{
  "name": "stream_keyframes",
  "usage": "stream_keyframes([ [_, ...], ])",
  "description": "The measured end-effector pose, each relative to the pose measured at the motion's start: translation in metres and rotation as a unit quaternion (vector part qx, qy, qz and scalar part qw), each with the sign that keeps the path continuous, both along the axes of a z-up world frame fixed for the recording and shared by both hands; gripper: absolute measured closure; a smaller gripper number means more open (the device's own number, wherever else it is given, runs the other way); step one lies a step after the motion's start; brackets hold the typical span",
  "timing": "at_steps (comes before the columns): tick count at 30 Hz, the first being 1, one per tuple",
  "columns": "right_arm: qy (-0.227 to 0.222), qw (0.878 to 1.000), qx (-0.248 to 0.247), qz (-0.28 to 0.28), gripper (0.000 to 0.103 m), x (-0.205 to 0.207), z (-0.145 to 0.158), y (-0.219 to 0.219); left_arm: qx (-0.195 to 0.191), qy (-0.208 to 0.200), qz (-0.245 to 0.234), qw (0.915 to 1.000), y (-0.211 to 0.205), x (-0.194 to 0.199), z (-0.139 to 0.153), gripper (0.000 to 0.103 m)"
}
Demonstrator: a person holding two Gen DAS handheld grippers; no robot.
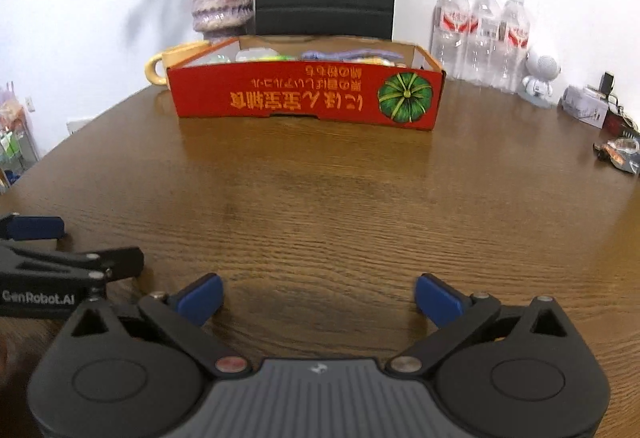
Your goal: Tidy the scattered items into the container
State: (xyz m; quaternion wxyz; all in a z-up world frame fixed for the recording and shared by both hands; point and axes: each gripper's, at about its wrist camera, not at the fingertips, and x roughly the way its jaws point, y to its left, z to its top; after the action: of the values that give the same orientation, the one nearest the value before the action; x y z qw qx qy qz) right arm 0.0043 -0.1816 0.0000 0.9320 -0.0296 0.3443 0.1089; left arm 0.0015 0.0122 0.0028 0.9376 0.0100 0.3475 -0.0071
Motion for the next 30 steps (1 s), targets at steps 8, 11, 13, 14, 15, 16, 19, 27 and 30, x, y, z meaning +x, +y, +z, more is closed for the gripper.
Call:
stream_keyframes([
  [8, -0.004, 1.000, 0.003, -0.006, 0.000, 0.0000, -0.0014, -0.0010, -0.001, -0.008, -0.004, 1.0000, -0.0007, 0.0005, -0.0017, 0.000],
  [11, -0.004, 1.000, 0.003, -0.006, 0.000, 0.0005, -0.0006, -0.0006, -0.001, -0.008, -0.004, 1.0000, -0.0006, 0.0005, -0.0020, 0.000],
  [13, -0.004, 1.000, 0.003, -0.006, 0.000, 0.0008, -0.0004, -0.0005, -0.001, -0.007, -0.004, 1.0000, -0.0006, 0.0007, -0.0021, 0.000],
  [14, -0.004, 1.000, 0.002, -0.006, 0.000, 0.0008, -0.0002, -0.0007, -0.001, -0.007, -0.004, 1.0000, -0.0006, 0.0008, -0.0022, 0.000],
  [15, -0.004, 1.000, 0.002, -0.007, 0.000, 0.0008, -0.0002, -0.0008, -0.001, -0.008, -0.004, 1.0000, -0.0008, 0.0009, -0.0022, 0.000],
  [16, -0.004, 1.000, 0.003, -0.008, 0.000, 0.0009, -0.0001, -0.0009, -0.001, -0.007, -0.004, 1.0000, -0.0008, 0.0010, -0.0023, 0.000],
  [19, -0.004, 1.000, 0.003, -0.012, 0.000, 0.0010, 0.0000, -0.0016, -0.002, -0.007, -0.004, 1.0000, -0.0010, 0.0009, -0.0026, 0.000],
  [27, -0.004, 1.000, 0.004, -0.013, 0.000, 0.0008, 0.0000, -0.0019, -0.002, -0.007, -0.004, 1.0000, -0.0013, 0.0005, -0.0027, 0.000],
  [30, -0.004, 1.000, 0.004, -0.013, 0.000, 0.0011, 0.0002, -0.0017, -0.002, -0.007, -0.004, 1.0000, -0.0014, 0.0003, -0.0027, 0.000],
])
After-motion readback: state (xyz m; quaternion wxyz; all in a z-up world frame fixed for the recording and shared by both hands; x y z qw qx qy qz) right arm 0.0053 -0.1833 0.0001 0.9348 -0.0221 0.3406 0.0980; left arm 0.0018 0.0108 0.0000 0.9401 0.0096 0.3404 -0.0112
